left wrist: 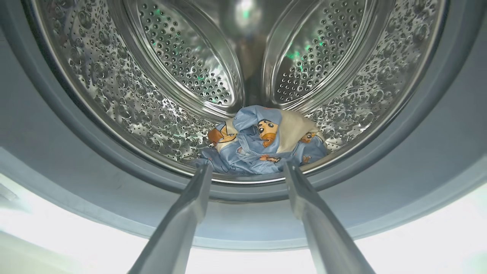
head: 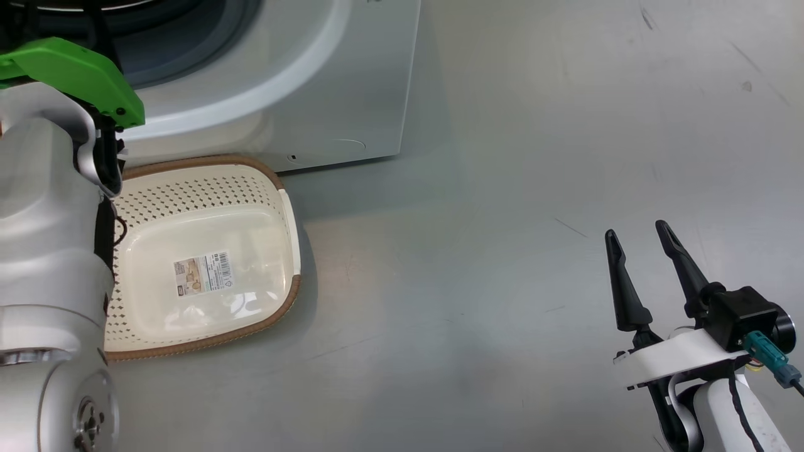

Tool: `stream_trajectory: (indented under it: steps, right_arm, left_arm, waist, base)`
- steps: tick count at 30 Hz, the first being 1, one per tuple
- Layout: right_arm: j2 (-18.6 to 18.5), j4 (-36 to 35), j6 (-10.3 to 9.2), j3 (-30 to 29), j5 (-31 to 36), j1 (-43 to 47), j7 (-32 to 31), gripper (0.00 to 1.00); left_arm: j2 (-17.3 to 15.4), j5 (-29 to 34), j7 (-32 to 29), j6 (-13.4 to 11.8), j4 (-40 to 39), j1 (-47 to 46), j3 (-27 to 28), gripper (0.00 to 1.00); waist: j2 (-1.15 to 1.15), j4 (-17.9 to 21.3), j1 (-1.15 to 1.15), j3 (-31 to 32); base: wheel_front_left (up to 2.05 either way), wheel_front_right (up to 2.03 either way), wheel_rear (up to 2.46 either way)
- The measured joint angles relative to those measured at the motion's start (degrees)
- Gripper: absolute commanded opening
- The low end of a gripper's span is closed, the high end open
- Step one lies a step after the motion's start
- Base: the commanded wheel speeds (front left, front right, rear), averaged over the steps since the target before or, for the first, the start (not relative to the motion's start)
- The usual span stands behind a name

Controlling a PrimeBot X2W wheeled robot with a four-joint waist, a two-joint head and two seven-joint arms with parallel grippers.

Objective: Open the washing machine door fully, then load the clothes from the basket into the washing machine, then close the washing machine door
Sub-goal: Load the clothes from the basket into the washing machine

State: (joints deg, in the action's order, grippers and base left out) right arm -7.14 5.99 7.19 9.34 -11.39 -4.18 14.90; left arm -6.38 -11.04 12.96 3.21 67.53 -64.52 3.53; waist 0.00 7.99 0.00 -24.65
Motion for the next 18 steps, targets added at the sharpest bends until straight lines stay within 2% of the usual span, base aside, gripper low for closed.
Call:
stream_trajectory:
  steps: [12,18]
  right_arm:
    - [-0.09,0.23,0.00,-0.89,0.00,-0.41,0.00,1.00]
    - [-0.18,0.81,0.00,-0.97,0.00,-0.36,-0.01,1.00]
  left_arm:
    - [2.24,0.01,1.32,1.79,-1.20,6.69,-1.36,1.00]
    - [2.49,0.01,1.32,1.88,-1.67,12.60,-1.74,1.00]
  waist:
    - [0.00,-2.49,0.00,3.61]
    - [0.00,-3.22,0.00,6.04]
  base:
    - [0.00,0.00,0.00]
    - [0.00,0.00,0.00]
